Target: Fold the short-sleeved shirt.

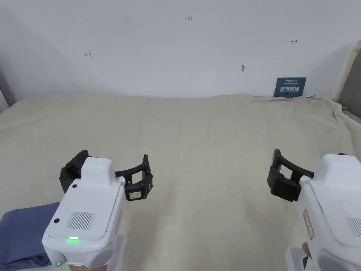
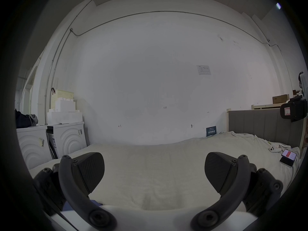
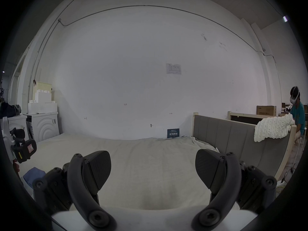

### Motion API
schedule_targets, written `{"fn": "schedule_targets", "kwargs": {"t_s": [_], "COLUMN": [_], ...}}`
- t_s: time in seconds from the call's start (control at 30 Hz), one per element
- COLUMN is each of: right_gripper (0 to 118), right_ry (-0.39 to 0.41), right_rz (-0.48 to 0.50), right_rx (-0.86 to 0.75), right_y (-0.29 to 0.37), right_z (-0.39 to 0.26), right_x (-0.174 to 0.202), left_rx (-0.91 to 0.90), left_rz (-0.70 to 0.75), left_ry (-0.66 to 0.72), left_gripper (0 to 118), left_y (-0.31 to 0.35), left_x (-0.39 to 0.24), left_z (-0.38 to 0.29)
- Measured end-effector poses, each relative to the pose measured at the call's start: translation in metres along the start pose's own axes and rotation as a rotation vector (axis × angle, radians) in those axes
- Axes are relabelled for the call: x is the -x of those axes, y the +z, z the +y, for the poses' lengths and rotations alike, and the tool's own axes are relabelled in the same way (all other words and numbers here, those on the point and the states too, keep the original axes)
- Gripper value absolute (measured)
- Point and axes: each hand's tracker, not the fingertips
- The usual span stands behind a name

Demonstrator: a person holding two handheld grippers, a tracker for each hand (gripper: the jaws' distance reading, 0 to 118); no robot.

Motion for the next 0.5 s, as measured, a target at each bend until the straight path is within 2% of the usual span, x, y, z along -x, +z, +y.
{"fn": "schedule_targets", "kwargs": {"t_s": [0.5], "right_gripper": [104], "right_ry": [0.012], "right_rz": [0.000], "right_rx": [-0.007], "right_y": [0.0008], "right_z": [0.0008], "right_x": [0.0000], "left_rx": [-0.003], "left_rz": [-0.001], "left_ry": [-0.001], "left_gripper": [118], "left_y": [0.0009], "left_x": [-0.0004], "left_z": [0.0013]}}
